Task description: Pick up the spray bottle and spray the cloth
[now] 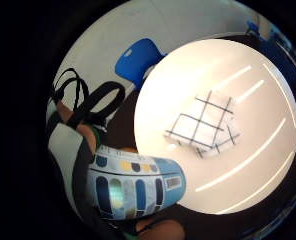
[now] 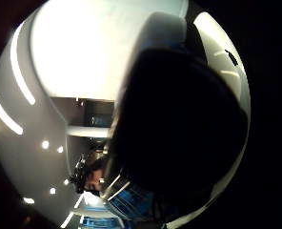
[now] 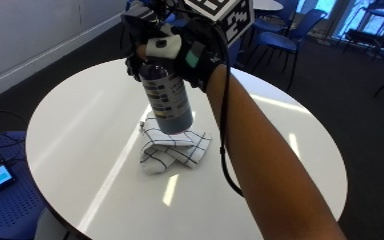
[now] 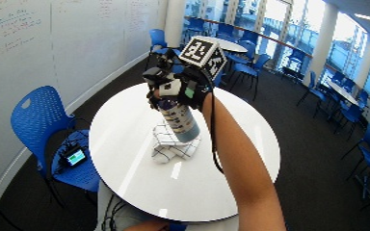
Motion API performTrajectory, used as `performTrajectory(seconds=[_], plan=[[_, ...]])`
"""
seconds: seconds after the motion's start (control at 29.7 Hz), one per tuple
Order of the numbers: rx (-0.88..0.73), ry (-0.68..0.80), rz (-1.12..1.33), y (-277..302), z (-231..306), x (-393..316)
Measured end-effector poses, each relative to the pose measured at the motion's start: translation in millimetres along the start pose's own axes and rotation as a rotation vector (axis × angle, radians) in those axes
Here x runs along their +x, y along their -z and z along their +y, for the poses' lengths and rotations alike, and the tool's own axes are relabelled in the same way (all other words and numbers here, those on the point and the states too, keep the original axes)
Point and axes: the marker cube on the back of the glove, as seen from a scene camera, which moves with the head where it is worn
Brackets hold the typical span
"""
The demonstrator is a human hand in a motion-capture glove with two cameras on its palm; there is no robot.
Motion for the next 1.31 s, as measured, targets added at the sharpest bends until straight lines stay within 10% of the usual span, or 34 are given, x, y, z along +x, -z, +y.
performTrajectory(seconds=[0.5, 1.31], plan=[[0.819, 0.064, -0.362, 2, -56, -9], [0.878, -0.272, -0.222, -33, -100, 118]])
